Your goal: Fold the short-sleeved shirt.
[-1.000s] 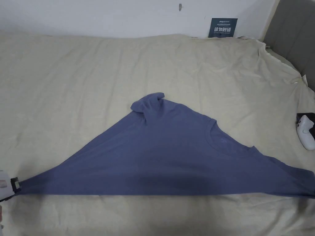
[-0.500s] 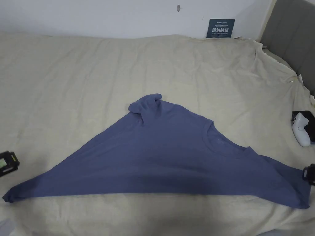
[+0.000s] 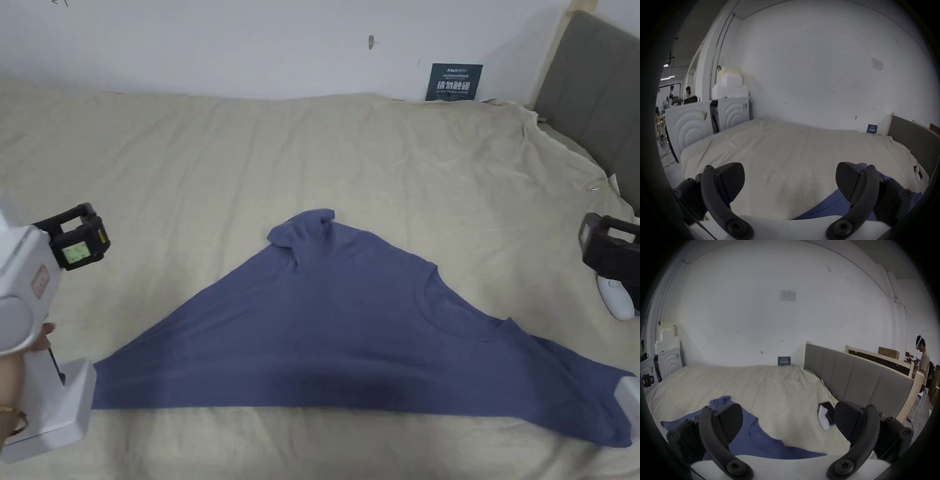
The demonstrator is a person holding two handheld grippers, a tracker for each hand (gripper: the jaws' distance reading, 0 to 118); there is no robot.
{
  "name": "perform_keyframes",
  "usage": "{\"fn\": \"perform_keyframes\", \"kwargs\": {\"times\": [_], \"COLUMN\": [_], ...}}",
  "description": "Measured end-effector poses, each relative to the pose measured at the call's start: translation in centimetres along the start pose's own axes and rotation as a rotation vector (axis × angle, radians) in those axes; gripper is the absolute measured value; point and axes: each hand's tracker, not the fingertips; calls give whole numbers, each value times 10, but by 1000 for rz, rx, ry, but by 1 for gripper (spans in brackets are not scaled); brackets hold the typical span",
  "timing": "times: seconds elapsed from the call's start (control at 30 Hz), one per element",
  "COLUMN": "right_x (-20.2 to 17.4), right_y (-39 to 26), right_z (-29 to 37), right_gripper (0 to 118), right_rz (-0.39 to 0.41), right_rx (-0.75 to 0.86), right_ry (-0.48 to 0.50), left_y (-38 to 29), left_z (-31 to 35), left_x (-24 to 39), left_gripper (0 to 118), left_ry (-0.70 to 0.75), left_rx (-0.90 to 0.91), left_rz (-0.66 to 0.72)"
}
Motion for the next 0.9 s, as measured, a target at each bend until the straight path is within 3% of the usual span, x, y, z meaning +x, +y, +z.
{"fn": "perform_keyframes", "kwargs": {"times": [0.1,0.3,0.33,0.4,0.5,0.57,0.6,0.9], "right_x": [-16,-42,-45,-50,-57,-61,-60,-54], "right_y": [-8,-28,-31,-36,-40,-42,-44,-54], "right_z": [8,24,26,32,36,39,36,30], "right_gripper": [113,109,104,88,50,14,3,0], "right_rz": [-32,-37,-39,-52,-69,-62,-55,-70], "right_rx": [54,65,61,59,48,51,58,55], "right_ry": [27,61,77,97,145,158,152,154], "left_y": [-7,-21,-25,-31,-40,-43,-43,-47], "left_z": [15,28,30,33,36,36,40,47], "left_x": [12,25,27,30,34,35,38,48], "left_gripper": [102,46,33,19,0,0,0,0], "left_ry": [-45,-99,-104,-124,-142,-154,-160,-191], "left_rx": [52,71,74,69,58,42,42,30], "left_rz": [-17,-30,-31,-46,-49,-56,-62,-93]}}
